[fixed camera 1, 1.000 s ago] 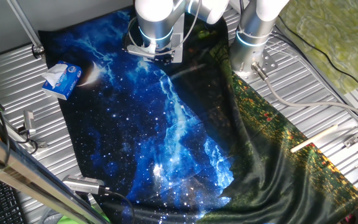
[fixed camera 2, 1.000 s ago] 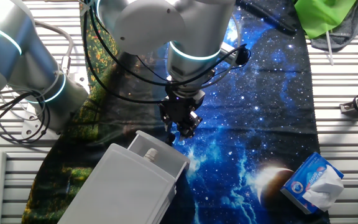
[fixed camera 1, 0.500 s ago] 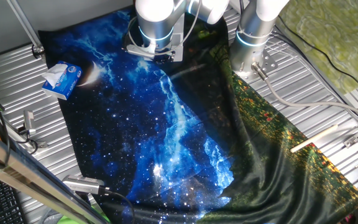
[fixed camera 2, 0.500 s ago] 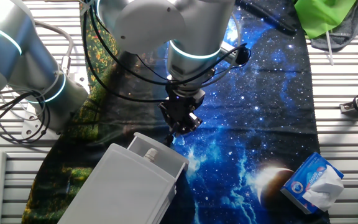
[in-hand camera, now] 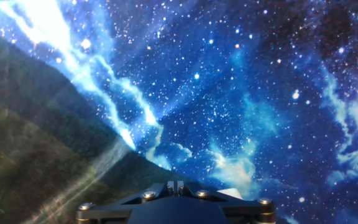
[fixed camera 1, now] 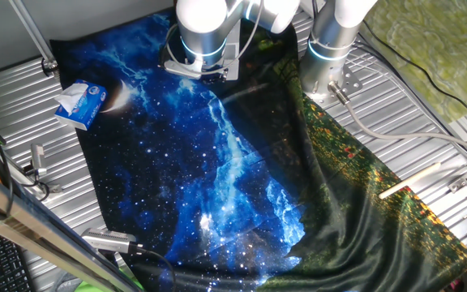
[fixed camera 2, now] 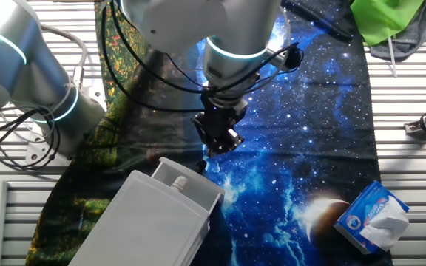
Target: Grasp the handle and open the drawer
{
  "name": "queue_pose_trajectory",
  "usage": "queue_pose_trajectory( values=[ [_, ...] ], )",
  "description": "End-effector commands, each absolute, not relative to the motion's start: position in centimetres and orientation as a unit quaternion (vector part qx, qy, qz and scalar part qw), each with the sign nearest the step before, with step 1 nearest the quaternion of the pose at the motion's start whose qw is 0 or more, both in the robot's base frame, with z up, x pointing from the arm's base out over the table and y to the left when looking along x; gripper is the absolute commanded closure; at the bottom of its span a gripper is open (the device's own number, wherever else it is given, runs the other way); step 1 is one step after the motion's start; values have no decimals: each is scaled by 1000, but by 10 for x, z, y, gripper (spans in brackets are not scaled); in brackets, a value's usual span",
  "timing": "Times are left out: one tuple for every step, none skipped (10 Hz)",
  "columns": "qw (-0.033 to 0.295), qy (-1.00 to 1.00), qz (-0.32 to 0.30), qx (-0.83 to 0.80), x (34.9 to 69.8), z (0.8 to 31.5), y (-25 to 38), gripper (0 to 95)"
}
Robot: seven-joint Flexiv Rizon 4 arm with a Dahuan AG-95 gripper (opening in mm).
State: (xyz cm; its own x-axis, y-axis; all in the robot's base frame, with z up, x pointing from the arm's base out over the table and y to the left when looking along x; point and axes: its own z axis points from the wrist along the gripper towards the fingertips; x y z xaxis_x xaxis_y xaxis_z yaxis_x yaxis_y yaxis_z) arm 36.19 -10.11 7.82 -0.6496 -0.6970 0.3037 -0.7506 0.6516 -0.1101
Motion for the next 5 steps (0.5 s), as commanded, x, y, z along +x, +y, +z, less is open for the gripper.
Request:
queue_pose_trajectory(
  values=[
    [119, -903, 118, 396, 363, 83, -98, 950],
    [119, -903, 117, 396, 364, 84, -96, 950],
    [119, -903, 118, 395, 364, 85, -96, 950],
    [120, -904, 120, 394, 364, 85, -96, 950],
    [122, -900, 124, 399, 364, 86, -96, 950]
  ],
)
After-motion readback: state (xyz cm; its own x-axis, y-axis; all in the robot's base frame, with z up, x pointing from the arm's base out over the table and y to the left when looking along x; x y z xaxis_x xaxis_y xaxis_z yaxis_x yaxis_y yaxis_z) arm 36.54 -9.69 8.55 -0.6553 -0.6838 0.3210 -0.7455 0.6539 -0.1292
